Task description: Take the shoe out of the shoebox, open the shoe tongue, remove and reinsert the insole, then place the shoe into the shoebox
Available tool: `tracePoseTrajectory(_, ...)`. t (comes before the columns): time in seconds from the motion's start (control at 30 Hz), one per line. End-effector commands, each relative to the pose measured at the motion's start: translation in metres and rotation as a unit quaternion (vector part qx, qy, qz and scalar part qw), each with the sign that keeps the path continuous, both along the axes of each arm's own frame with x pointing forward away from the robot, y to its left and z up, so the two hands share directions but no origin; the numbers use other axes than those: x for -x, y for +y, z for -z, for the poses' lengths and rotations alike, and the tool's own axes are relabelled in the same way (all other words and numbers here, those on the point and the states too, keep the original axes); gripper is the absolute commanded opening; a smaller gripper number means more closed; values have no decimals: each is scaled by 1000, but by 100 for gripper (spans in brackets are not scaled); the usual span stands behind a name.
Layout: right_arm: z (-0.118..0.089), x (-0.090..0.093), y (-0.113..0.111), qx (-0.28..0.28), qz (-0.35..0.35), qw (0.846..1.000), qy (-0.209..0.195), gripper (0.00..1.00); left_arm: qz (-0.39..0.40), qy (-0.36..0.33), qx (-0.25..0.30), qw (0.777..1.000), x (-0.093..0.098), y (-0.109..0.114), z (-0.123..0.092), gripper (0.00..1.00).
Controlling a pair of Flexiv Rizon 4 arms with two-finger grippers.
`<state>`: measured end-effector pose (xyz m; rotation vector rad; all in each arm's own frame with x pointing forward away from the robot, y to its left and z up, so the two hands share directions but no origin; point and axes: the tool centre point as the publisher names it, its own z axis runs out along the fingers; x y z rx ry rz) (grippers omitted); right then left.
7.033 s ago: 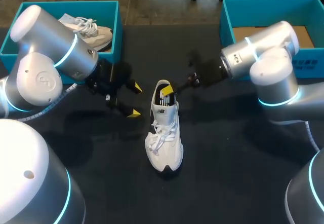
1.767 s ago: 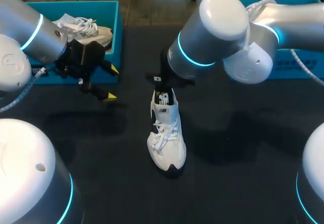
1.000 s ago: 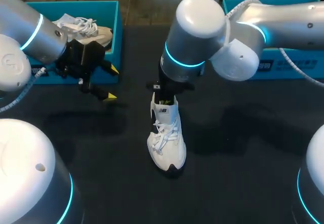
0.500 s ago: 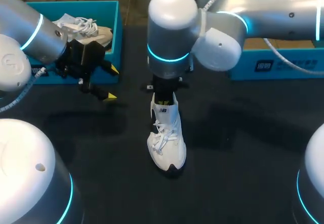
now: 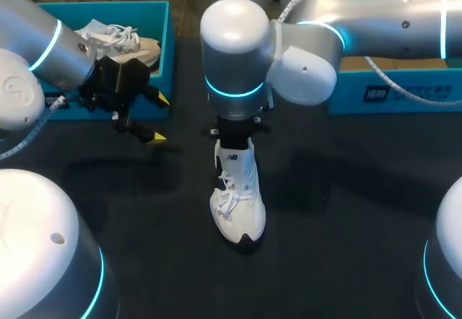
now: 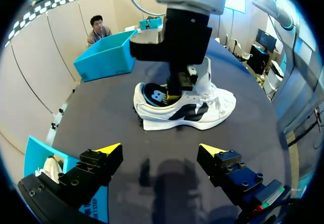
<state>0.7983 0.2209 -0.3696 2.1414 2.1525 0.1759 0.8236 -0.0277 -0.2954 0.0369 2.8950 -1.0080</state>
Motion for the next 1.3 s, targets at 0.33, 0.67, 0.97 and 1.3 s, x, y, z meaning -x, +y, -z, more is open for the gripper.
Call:
tracePoseTrajectory(0.33,-9,2,-2,8,9,1000,1,0,1,0,-1,1000,0,0,0,100)
tracePoseTrajectory(0.67,-17,-29,3,26,-3,999,-46,0,1,0,-1,1000,0,0,0,100)
tracePoseTrajectory(0.97,10,-39,-2,19,-1,999,-43,0,1,0,-1,1000,0,0,0,100)
tracePoseTrajectory(1.3,18,-29,6,17,16,1000,-16,0,1,0,-1,1000,0,0,0,100)
